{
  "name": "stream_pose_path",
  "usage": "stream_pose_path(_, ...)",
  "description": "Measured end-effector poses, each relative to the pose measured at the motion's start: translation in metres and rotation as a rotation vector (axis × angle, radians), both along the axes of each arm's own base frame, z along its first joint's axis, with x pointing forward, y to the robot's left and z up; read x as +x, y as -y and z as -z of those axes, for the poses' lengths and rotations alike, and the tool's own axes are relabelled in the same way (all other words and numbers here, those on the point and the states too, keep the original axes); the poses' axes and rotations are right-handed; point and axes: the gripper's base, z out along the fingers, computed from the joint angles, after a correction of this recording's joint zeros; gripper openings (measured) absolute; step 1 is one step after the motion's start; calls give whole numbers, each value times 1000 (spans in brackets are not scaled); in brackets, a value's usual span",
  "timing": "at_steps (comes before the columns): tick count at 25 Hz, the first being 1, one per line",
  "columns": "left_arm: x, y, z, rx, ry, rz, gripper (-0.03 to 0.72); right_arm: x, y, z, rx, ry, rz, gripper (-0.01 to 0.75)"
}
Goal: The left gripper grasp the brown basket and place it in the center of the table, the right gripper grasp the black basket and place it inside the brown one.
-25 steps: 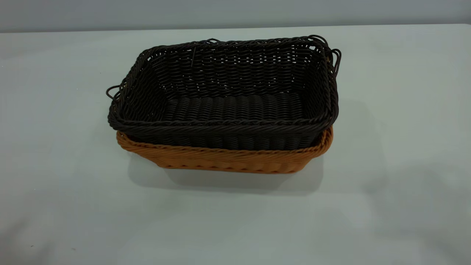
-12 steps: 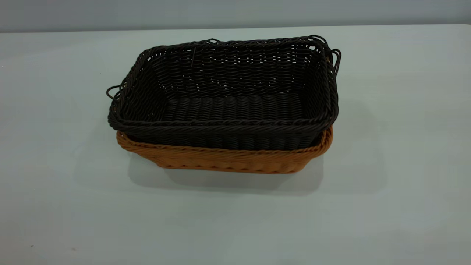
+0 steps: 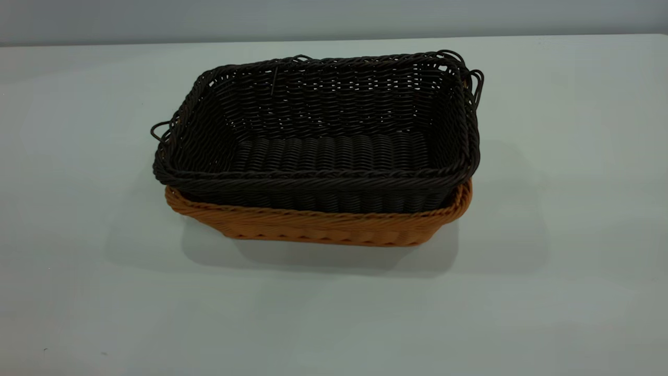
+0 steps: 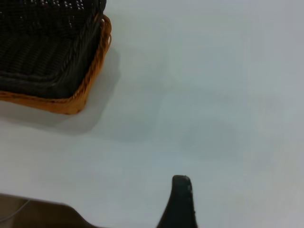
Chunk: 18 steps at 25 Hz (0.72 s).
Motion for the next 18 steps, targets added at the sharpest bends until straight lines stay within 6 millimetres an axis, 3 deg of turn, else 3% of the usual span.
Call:
stream_pose_path(4,-6,0,25,-4,-96,-17,458,0,0,0,-1,2,-1,562)
stream_pose_path(18,-17,-3,23,-61,-51,-17,458,-1,0,0,0,6,-1,562)
